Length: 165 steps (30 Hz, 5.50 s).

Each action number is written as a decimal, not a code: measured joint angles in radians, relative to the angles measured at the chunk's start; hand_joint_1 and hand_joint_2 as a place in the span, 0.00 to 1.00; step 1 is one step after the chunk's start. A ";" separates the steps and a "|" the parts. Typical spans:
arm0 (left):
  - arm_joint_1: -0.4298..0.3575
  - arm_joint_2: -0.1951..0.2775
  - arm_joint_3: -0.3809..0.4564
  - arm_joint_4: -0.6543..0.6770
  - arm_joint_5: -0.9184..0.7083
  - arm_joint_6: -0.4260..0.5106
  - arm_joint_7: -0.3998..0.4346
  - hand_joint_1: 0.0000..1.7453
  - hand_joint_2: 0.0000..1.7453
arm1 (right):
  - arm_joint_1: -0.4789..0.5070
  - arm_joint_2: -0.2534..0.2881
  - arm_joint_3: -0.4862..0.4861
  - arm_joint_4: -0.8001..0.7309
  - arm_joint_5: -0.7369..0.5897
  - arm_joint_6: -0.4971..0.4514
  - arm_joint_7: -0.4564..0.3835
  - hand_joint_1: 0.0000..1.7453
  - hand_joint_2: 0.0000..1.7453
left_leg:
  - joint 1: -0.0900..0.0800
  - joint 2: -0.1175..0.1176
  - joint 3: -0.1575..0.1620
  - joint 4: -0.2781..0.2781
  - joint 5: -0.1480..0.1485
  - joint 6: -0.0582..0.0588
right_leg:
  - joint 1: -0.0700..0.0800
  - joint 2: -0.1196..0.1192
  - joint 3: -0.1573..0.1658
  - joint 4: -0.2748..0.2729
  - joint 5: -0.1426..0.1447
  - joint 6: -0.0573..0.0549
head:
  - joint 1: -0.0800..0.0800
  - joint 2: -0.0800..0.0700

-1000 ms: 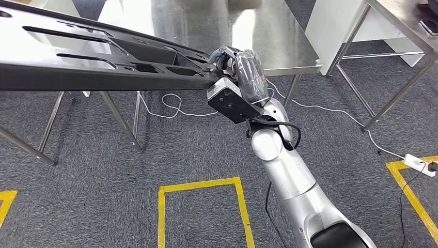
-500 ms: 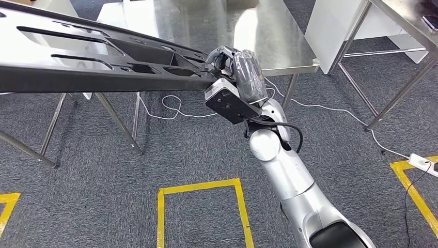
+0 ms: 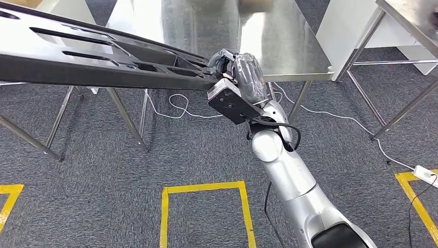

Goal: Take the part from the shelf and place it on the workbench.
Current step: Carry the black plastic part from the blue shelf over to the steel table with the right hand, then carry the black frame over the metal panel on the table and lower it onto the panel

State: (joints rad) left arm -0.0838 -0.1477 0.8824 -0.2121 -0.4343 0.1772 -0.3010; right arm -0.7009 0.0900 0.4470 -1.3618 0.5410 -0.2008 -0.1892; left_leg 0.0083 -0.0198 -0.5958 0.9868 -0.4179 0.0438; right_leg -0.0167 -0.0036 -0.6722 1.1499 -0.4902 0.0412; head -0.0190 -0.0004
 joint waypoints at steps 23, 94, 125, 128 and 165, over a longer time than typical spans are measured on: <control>0.000 0.004 0.025 0.000 0.020 0.002 -0.022 0.00 0.00 | 0.011 -0.045 -0.027 0.026 -0.013 -0.032 0.018 1.00 1.00 | -0.009 0.012 -0.019 0.019 -0.004 -0.038 | 0.010 -0.001 0.087 -0.145 0.038 -0.031 | -0.006 0.000; -0.003 0.004 0.049 0.001 -0.011 -0.044 -0.014 0.00 0.00 | -0.102 -0.212 0.012 0.278 0.344 -0.340 0.061 1.00 1.00 | -0.009 0.018 -0.096 0.123 -0.005 0.006 | 0.015 0.008 0.089 -0.126 0.025 -0.050 | -0.003 0.000; -0.002 -0.005 0.049 0.005 -0.026 -0.040 -0.002 0.00 0.00 | -0.084 -0.236 0.016 0.260 0.348 -0.324 0.068 1.00 1.00 | 0.010 0.017 -0.080 0.106 -0.011 -0.033 | -0.019 0.010 0.078 -0.119 0.029 -0.025 | -0.002 0.000; -0.002 -0.005 0.049 0.005 -0.027 -0.038 -0.002 0.00 0.00 | -0.088 -0.235 0.017 0.258 0.348 -0.321 0.070 1.00 1.00 | -0.002 0.015 -0.053 0.048 -0.003 -0.020 | -0.014 0.011 0.082 -0.126 0.024 -0.008 | -0.002 0.000; -0.004 -0.003 0.049 0.007 -0.046 -0.042 0.018 0.00 0.00 | -0.054 -0.265 0.025 0.230 0.390 -0.311 0.108 1.00 1.00 | 0.002 0.014 -0.019 0.028 -0.014 0.009 | -0.019 0.005 -0.021 0.082 -0.059 0.016 | 0.003 0.000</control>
State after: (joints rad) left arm -0.0877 -0.1503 0.9312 -0.2049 -0.4798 0.1351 -0.2832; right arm -0.7550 -0.1747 0.4719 -1.1315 0.9307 -0.5116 -0.0814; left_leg 0.0108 -0.0054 -0.6149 1.0148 -0.4317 0.0531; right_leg -0.0356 0.0015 -0.6931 1.2318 -0.5493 0.0577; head -0.0159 -0.0004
